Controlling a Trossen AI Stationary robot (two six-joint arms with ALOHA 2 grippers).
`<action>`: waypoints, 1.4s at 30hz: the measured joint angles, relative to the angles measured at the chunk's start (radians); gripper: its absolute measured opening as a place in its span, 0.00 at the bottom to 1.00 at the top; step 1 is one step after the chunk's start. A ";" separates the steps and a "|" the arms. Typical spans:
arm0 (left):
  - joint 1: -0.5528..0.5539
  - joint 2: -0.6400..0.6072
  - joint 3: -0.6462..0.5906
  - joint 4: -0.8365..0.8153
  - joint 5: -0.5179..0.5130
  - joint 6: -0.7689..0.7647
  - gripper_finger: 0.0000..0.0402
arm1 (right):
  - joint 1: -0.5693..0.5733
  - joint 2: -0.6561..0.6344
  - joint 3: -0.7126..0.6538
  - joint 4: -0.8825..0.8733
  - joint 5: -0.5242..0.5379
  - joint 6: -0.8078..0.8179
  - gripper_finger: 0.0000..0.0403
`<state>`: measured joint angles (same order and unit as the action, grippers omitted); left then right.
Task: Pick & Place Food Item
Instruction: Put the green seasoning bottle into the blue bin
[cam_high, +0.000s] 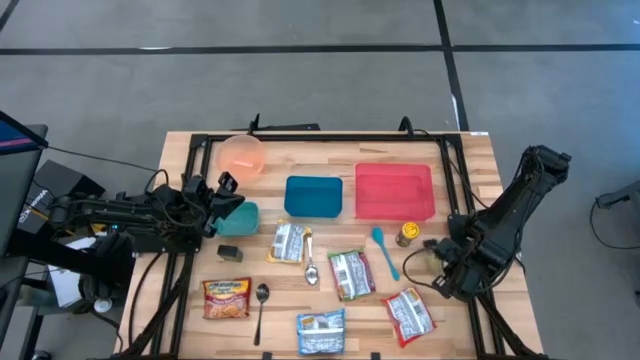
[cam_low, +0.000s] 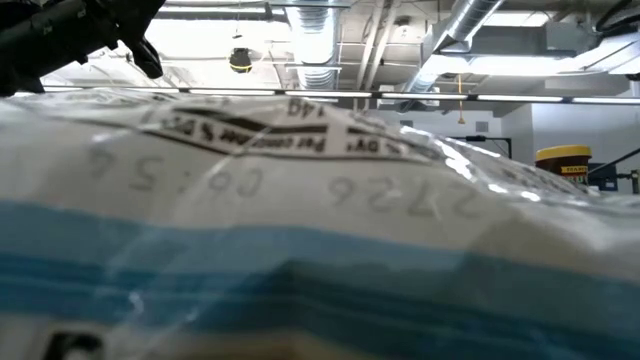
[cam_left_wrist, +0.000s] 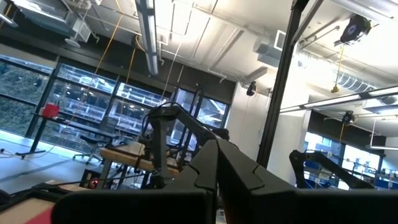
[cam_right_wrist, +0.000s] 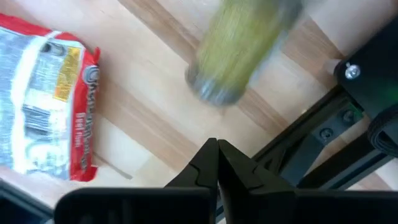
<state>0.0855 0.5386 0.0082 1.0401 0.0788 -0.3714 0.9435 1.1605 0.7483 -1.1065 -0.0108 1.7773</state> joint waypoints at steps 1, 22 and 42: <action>0.000 0.000 0.000 0.000 0.000 0.000 0.00 | 0.007 0.009 0.000 0.001 0.009 0.004 0.00; 0.000 0.000 0.000 -0.002 0.000 0.000 0.00 | -0.283 -0.082 0.000 -0.132 0.193 -0.065 0.00; 0.000 0.000 0.000 -0.004 0.000 -0.003 0.00 | -0.407 -0.071 0.000 -0.128 0.127 -0.224 0.61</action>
<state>0.0856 0.5385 0.0082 1.0357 0.0792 -0.3748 0.5362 1.0900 0.7483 -1.2343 0.1165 1.5537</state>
